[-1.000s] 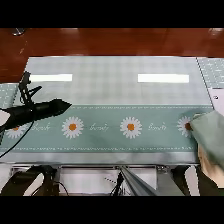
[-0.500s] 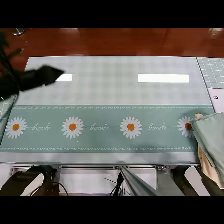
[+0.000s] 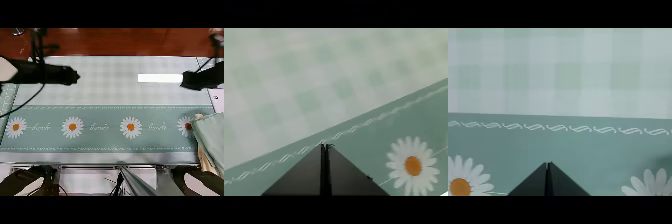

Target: Fold the shirts.

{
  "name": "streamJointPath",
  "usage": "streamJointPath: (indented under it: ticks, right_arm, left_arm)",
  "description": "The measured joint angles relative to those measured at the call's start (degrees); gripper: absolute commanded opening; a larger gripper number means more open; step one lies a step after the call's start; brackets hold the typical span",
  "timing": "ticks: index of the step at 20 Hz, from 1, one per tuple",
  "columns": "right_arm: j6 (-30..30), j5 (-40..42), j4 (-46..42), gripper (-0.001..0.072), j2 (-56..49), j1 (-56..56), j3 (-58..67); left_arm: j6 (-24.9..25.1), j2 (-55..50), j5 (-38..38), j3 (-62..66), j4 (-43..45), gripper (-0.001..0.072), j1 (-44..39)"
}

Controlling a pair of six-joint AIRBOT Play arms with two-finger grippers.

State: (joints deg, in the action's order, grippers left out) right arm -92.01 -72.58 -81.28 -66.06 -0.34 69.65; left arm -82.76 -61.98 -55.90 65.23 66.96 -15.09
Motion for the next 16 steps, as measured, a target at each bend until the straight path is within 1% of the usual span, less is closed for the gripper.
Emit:
streamJointPath:
  ticks: [3, 6, 11, 16]
  right_arm:
    - [-4.0, 2.9, -5.2, 0.0024, -4.0, 4.9, -3.7]
    - [-6.5, 4.6, -8.0, 0.0024, -5.9, 6.8, -5.2]
    - [-7.7, 5.1, -9.4, 0.0024, -6.8, 7.7, -5.9]
    - [-7.9, 5.1, -9.6, 0.0024, -7.0, 7.8, -6.1]
  left_arm:
    - [-5.8, -1.6, 0.5, -3.3, 6.3, 0.0023, 0.4]
    - [-8.8, -2.3, 1.8, -4.6, 9.3, 0.0023, 1.3]
    - [-10.5, -2.6, 2.7, -5.2, 11.1, 0.0023, 1.7]
    - [-10.9, -2.7, 3.0, -5.4, 11.5, 0.0023, 1.8]
